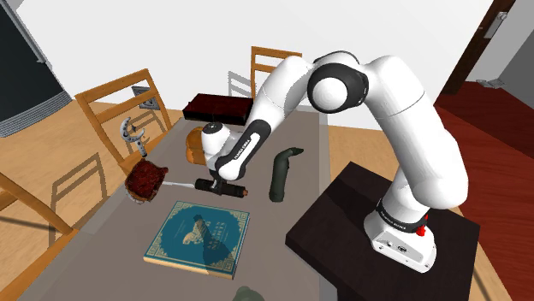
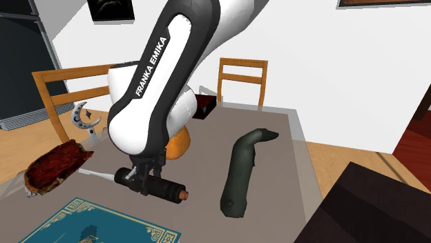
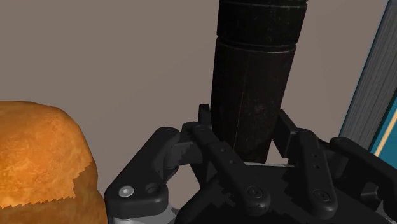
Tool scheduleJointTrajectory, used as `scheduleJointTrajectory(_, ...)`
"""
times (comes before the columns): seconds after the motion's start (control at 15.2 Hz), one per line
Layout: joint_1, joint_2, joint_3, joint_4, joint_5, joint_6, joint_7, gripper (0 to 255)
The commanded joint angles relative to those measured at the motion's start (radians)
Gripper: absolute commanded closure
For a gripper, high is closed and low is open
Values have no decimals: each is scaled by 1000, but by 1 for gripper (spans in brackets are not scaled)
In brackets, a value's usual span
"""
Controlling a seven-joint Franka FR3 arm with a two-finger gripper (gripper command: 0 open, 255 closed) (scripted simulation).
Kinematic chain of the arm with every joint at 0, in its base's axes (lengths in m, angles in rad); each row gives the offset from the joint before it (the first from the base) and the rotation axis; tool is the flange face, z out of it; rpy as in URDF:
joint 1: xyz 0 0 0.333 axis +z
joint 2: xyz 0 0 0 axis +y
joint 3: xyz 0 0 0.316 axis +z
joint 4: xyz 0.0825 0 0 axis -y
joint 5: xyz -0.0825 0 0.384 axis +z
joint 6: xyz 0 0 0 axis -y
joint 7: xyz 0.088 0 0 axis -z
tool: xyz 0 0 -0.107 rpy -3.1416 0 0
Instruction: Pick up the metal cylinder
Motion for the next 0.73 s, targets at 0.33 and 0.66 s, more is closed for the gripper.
scheduleJointTrajectory(0.33, -11, -77, 15, -23, 12, -54, -11, 255)
scheduleJointTrajectory(0.66, -19, -131, 26, -37, 23, -95, -19, 255)
